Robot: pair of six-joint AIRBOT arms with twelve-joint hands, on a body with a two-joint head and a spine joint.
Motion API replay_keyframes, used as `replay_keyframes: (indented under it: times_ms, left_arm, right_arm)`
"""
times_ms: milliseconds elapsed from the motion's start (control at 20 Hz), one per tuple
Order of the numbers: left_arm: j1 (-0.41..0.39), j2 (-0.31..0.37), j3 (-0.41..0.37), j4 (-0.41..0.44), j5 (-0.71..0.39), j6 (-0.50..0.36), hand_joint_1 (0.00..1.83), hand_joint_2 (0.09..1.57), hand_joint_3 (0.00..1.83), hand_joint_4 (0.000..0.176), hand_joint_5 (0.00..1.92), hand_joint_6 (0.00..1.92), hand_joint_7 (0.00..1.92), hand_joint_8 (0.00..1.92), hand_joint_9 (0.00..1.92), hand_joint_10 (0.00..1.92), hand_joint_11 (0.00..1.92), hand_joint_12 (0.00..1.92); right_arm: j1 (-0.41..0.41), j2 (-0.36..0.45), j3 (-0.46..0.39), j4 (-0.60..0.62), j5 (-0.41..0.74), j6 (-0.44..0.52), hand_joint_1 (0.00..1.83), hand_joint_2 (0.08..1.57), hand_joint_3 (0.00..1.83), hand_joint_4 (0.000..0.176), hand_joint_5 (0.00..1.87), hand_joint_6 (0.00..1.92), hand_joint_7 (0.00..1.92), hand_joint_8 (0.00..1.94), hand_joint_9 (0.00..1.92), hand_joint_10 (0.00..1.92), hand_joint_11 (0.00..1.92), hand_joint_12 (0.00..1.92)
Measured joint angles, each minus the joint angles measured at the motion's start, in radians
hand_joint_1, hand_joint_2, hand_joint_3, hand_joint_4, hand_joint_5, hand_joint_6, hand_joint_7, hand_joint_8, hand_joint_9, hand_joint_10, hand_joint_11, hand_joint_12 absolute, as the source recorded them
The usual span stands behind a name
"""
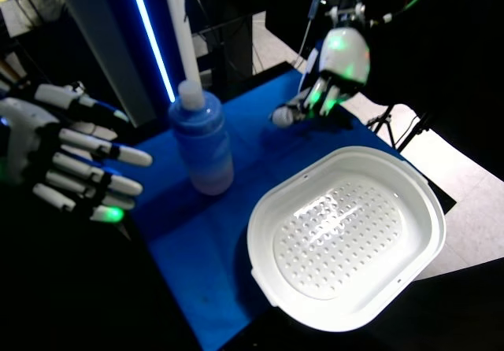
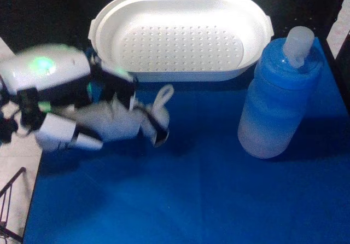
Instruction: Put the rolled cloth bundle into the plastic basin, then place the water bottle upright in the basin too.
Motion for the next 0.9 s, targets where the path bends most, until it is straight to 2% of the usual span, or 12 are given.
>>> replay_keyframes:
  times_ms: [50, 100, 150, 200, 250, 300, 350, 400, 550, 650, 850, 900]
  left_arm:
    - [-0.018, 0.003, 0.002, -0.001, -0.024, 0.0, 1.53, 1.15, 0.0, 0.0, 1.21, 1.92, 1.39, 1.92, 1.62, 1.92, 1.69, 1.92]
    - [-0.036, 0.003, 0.004, 0.002, -0.035, -0.003, 1.78, 1.13, 0.0, 0.0, 1.03, 1.92, 1.32, 1.92, 1.55, 1.92, 1.63, 1.92]
    - [-0.062, 0.003, 0.008, 0.017, -0.042, -0.006, 1.77, 1.15, 0.0, 0.119, 0.95, 1.92, 1.26, 1.92, 1.51, 1.92, 1.61, 1.92]
    - [-0.085, 0.005, 0.014, 0.023, -0.045, -0.006, 1.74, 1.17, 0.0, 0.165, 0.96, 1.92, 1.27, 1.92, 1.52, 1.92, 1.61, 1.92]
    - [-0.105, 0.006, 0.021, 0.021, -0.051, -0.006, 1.78, 1.18, 0.0, 0.175, 0.99, 1.92, 1.31, 1.92, 1.56, 1.92, 1.63, 1.92]
    - [-0.126, 0.011, 0.029, 0.019, -0.064, -0.006, 1.81, 1.17, 0.0, 0.176, 0.99, 1.92, 1.33, 1.92, 1.58, 1.92, 1.66, 1.92]
    - [-0.146, 0.013, 0.037, 0.016, -0.071, -0.006, 1.81, 1.19, 0.0, 0.176, 0.96, 1.92, 1.31, 1.92, 1.56, 1.92, 1.66, 1.92]
    - [-0.171, 0.013, 0.05, 0.021, -0.07, -0.006, 1.79, 1.21, 0.0, 0.176, 0.95, 1.92, 1.3, 1.92, 1.55, 1.92, 1.65, 1.92]
    - [-0.263, 0.005, 0.091, 0.048, -0.027, -0.006, 1.77, 1.23, 0.0, 0.176, 0.94, 1.92, 1.29, 1.92, 1.55, 1.92, 1.65, 1.92]
    - [-0.31, -0.011, 0.11, 0.054, -0.013, -0.006, 1.72, 1.25, 0.0, 0.176, 1.0, 1.92, 1.32, 1.92, 1.57, 1.92, 1.67, 1.92]
    - [-0.381, -0.063, 0.153, 0.099, 0.058, 0.002, 1.77, 1.24, 0.0, 0.176, 1.01, 1.92, 1.32, 1.92, 1.57, 1.92, 1.66, 1.92]
    - [-0.395, -0.072, 0.16, 0.092, 0.073, 0.026, 1.79, 1.23, 0.0, 0.176, 1.01, 1.92, 1.31, 1.92, 1.55, 1.92, 1.64, 1.92]
  right_arm:
    - [0.0, -0.001, 0.0, -0.001, 0.0, 0.0, 0.39, 1.43, 0.0, 0.114, 0.28, 0.0, 0.34, 0.0, 0.31, 0.0, 0.0, 0.71]
    - [0.0, -0.002, 0.0, 0.002, -0.001, 0.0, 0.38, 1.42, 0.0, 0.117, 0.28, 0.0, 0.33, 0.0, 0.3, 0.0, 0.0, 0.69]
    - [0.0, -0.003, 0.0, 0.002, -0.002, 0.0, 0.41, 1.44, 0.0, 0.108, 0.29, 0.0, 0.33, 0.0, 0.29, 0.0, 0.0, 0.67]
    - [0.0, -0.004, 0.0, 0.001, -0.004, 0.0, 0.41, 1.45, 0.0, 0.106, 0.29, 0.0, 0.33, 0.0, 0.29, 0.0, 0.0, 0.65]
    - [0.0, -0.004, 0.0, -0.001, -0.004, 0.0, 0.41, 1.45, 0.0, 0.109, 0.29, 0.0, 0.33, 0.0, 0.28, 0.0, 0.0, 0.61]
    - [0.0, -0.004, 0.0, -0.001, -0.003, 0.0, 0.42, 1.45, 0.0, 0.109, 0.29, 0.0, 0.32, 0.0, 0.28, 0.0, 0.0, 0.59]
    - [0.0, -0.004, 0.0, 0.002, -0.004, 0.0, 0.42, 1.44, 0.0, 0.123, 0.29, 0.0, 0.32, 0.0, 0.28, 0.0, 0.01, 0.55]
    - [0.0, -0.004, 0.001, 0.002, -0.004, 0.0, 0.4, 1.44, 0.0, 0.122, 0.29, 0.0, 0.31, 0.0, 0.27, 0.0, 0.0, 0.53]
    - [0.0, -0.009, 0.003, 0.002, -0.004, 0.0, 0.38, 1.44, 0.0, 0.106, 0.28, 0.0, 0.28, 0.0, 0.26, 0.0, 0.0, 0.51]
    - [0.0, -0.014, 0.008, 0.0, -0.004, 0.0, 0.34, 1.45, 0.0, 0.077, 0.27, 0.0, 0.26, 0.0, 0.25, 0.0, 0.0, 0.51]
    - [0.0, -0.016, 0.013, 0.0, -0.005, 0.0, 0.27, 1.47, 0.0, 0.077, 0.25, 0.0, 0.24, 0.0, 0.22, 0.0, 0.02, 0.49]
    - [0.0, -0.018, 0.015, 0.004, -0.005, 0.0, 0.28, 1.46, 0.0, 0.07, 0.26, 0.0, 0.24, 0.0, 0.22, 0.0, 0.03, 0.48]
